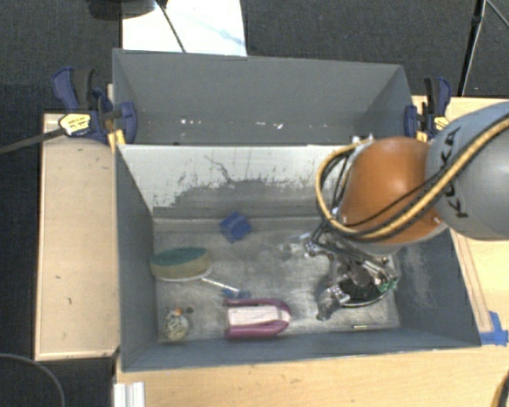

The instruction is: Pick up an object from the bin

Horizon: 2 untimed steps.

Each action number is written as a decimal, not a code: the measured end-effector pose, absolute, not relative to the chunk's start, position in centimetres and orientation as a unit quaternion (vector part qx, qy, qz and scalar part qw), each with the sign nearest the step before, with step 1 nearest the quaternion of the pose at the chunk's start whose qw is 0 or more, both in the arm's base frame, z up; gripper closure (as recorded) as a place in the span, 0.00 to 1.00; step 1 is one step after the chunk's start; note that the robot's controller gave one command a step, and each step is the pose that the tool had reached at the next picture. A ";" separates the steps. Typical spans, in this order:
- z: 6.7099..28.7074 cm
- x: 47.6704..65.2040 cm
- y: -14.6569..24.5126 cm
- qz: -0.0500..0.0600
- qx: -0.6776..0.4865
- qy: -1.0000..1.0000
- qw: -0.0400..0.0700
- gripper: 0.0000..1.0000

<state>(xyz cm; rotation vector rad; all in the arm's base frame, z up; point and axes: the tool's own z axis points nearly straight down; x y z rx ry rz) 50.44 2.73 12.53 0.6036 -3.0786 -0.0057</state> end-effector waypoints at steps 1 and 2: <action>7.2 49.1 12.0 0.000 0.230 -0.973 -0.005 0.00; 7.4 48.4 13.2 0.002 0.350 -0.937 -0.011 0.00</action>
Offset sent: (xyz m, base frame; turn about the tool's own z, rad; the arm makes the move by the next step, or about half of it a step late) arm -0.0162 0.0898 -0.0551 -0.0697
